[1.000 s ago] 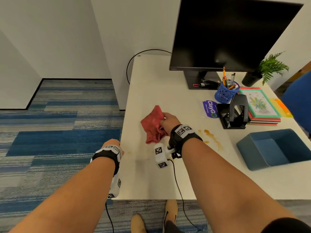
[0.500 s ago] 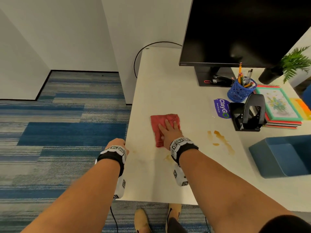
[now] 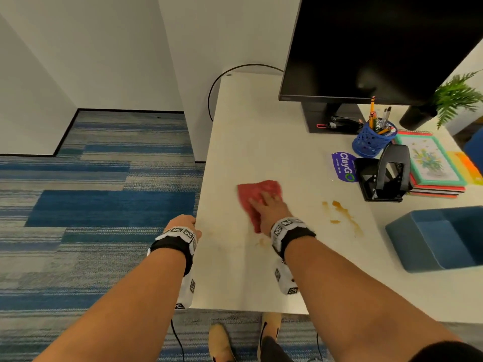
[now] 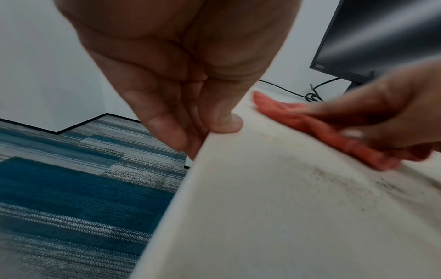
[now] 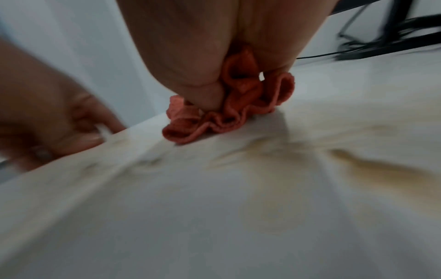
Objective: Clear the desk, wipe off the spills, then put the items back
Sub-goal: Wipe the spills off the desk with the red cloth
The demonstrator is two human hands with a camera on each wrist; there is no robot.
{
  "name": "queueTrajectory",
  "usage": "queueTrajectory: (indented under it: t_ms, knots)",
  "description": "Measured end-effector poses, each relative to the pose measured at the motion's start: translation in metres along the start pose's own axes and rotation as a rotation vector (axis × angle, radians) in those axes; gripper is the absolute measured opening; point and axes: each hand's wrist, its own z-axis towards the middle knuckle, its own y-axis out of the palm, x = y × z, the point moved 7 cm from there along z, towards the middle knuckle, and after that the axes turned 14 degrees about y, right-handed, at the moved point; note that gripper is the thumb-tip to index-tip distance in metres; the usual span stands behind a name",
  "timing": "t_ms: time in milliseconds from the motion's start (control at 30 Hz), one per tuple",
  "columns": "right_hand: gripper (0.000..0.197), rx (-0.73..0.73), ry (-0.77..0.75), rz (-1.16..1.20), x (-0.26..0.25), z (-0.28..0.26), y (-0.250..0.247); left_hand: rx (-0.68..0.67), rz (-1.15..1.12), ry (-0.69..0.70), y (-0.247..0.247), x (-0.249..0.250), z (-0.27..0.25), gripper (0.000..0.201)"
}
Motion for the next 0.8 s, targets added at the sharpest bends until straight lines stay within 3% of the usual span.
queueTrajectory:
  t_ms: [67, 133, 200, 300, 433, 500, 667, 733, 800]
  knots:
    - [0.086, -0.008, 0.182, 0.046, 0.037, -0.001, -0.005, -0.011, 0.027, 0.006, -0.001, 0.002, -0.001, 0.026]
    - [0.074, -0.014, 0.259, 0.08, 0.044, -0.009, -0.008, -0.027, 0.036, 0.01, -0.002, 0.004, -0.003, 0.025]
    - [0.067, 0.05, 0.221, 0.063, 0.021, -0.017, -0.013, -0.038, 0.039, 0.003, -0.002, 0.006, -0.002, 0.023]
    - [0.085, 0.086, 0.075, 0.03, -0.017, -0.033, -0.003, -0.034, 0.05, -0.021, -0.001, 0.009, -0.007, 0.018]
    - [0.076, 0.049, 0.034, -0.014, 0.004, -0.038, 0.011, -0.018, 0.063, -0.043, 0.002, 0.013, -0.011, 0.014]
    - [0.073, 0.073, 0.128, 0.025, 0.038, -0.033, 0.011, -0.014, 0.075, -0.055, 0.004, 0.014, -0.014, 0.014]
    - [0.072, 0.017, 0.565, 0.206, 0.118, -0.034, 0.021, 0.052, 0.058, -0.093, 0.01, 0.017, -0.016, 0.019]
    - [0.068, -0.005, 0.57, 0.248, 0.112, -0.033, 0.023, 0.075, 0.051, -0.115, 0.01, 0.02, -0.019, 0.02]
    - [0.063, -0.013, 0.474, 0.256, 0.097, -0.031, 0.022, 0.085, 0.052, -0.126, 0.009, 0.022, -0.021, 0.021]
